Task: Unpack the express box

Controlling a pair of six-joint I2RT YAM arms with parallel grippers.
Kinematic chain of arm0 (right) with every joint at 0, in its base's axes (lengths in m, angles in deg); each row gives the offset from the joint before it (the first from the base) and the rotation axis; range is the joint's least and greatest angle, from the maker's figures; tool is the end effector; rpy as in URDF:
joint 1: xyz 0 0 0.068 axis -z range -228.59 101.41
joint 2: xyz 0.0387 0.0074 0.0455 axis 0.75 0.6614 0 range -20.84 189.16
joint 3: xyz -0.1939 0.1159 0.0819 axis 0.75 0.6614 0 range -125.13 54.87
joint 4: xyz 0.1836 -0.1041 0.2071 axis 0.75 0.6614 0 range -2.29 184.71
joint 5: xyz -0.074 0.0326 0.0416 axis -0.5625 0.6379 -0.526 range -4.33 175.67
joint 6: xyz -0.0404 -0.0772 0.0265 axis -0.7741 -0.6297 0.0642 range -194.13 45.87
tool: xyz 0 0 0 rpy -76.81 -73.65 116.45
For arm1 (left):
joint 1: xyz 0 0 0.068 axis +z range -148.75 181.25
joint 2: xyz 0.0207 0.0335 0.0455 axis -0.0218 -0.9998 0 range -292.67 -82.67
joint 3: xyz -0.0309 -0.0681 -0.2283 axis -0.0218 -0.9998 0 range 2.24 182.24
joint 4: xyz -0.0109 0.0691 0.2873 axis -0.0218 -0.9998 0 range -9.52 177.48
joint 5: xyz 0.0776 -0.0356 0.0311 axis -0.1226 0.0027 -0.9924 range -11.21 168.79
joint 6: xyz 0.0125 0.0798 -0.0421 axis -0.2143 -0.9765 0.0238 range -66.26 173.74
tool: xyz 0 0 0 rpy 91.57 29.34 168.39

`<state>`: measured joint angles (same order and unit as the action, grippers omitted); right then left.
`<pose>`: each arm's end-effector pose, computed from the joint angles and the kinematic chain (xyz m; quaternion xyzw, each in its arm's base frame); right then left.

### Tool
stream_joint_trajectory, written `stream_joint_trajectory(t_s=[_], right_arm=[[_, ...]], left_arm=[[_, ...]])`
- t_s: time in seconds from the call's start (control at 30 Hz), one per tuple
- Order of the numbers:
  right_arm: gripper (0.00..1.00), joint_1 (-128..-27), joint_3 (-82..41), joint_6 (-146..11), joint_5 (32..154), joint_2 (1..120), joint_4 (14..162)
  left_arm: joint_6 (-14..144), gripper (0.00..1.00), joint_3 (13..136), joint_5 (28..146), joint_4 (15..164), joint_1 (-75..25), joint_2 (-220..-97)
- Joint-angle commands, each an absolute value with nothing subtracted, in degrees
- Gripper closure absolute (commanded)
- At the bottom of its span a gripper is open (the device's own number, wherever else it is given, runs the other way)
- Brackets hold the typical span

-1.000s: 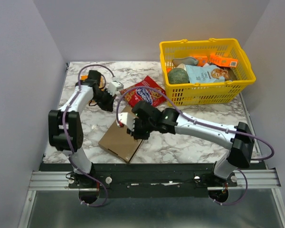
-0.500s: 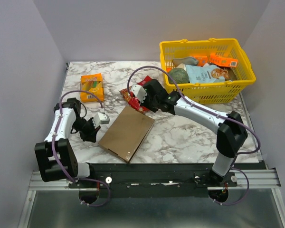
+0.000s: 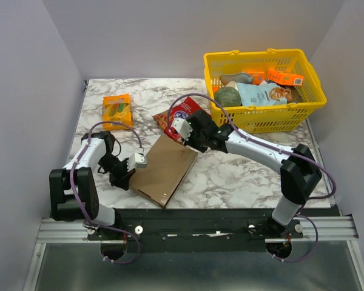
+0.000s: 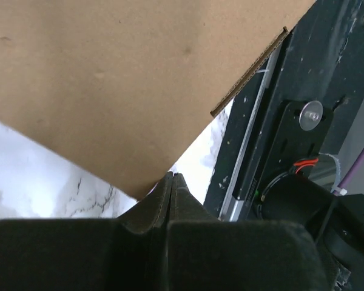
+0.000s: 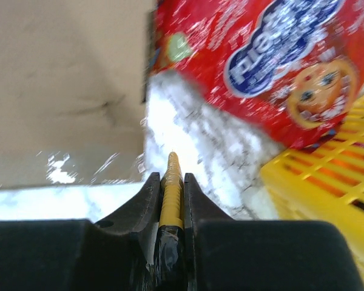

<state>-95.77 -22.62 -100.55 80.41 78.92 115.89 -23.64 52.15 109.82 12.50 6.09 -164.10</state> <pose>0.3052 0.3184 0.1697 -0.5507 0.7620 0.0184 0.3401 0.2187 -0.0235 0.1073 0.5332 0.7915 -0.2904 0.0699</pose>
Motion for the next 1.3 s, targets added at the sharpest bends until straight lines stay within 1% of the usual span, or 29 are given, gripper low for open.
stream_joint_trajectory(t_s=[0.0,0.17,0.2,0.37,0.43,0.5,0.57,0.67,0.73,0.77,0.8,0.83,0.87,0.93,0.97,1.03,1.1,1.27], right_arm=[[1.00,-95.70,-18.00,-98.75,87.67,73.56,119.25],[1.00,-97.10,-15.53,-97.78,96.99,68.64,123.91],[1.00,-97.54,-15.01,-98.13,98.14,66.63,124.53],[1.00,-99.92,-10.18,-98.22,99.38,61.69,126.12],[1.00,-99.92,-9.73,-97.52,94.75,60.20,126.11],[1.00,-99.83,-11.92,-98.91,93.40,59.23,127.25],[1.00,-99.83,-14.20,-103.04,96.64,57.83,128.66],[1.00,-99.83,-17.46,-108.05,103.84,56.94,127.97],[1.00,-99.74,-18.42,-109.98,107.36,57.38,125.52],[1.00,-99.74,-18.60,-111.12,111.64,57.81,124.89],[1.00,-99.74,-18.95,-112.27,113.51,59.21,124.36],[1.00,-99.83,-19.83,-114.11,115.27,59.92,123.66],[1.00,-99.74,-20.53,-115.69,119.81,60.54,123.57],[1.00,-99.92,-21.68,-120.34,124.23,62.73,123.39],[1.00,-100.09,-23.16,-120.36,125.47,63.87,122.61],[1.00,-100.97,-25.27,-119.49,125.74,67.29,121.99],[0.99,-102.19,-27.65,-120.36,126.27,68.97,122.78],[1.00,-105.80,-27.66,-120.28,125.75,71.87,119.88]], left_arm=[[-17.11,0.95,55.40,113.07,21.63,4.33,-167.39],[-10.34,0.95,59.54,109.38,30.68,4.33,-171.44],[-7.29,0.95,60.76,107.38,34.53,4.33,-171.88],[-0.67,0.94,65.86,103.05,41.95,5.47,-175.66],[0.12,0.94,67.89,103.66,40.73,5.64,-175.75],[0.39,0.94,68.85,104.80,37.14,5.99,-174.96],[0.92,0.94,69.21,107.77,34.06,6.95,-172.77],[0.05,0.94,71.05,115.14,24.66,7.67,-170.30],[-0.05,0.94,73.07,119.11,19.29,7.67,-169.51],[-1.87,0.94,73.51,122.00,17.71,7.67,-169.33],[-1.89,0.94,73.34,126.21,16.91,7.23,-169.16],[-1.46,0.94,72.99,127.64,17.51,6.62,-169.07],[-1.02,0.94,72.29,128.09,18.48,5.48,-169.24],[0.83,0.95,70.36,127.05,21.82,1.44,-170.64],[1.18,0.95,69.66,127.04,22.69,1.43,-171.52],[5.04,0.97,68.07,127.04,26.30,-1.64,-174.15],[8.11,0.98,66.67,126.69,30.15,-2.09,-175.65],[11.03,0.99,63.77,122.84,34.21,-2.27,-178.65]])
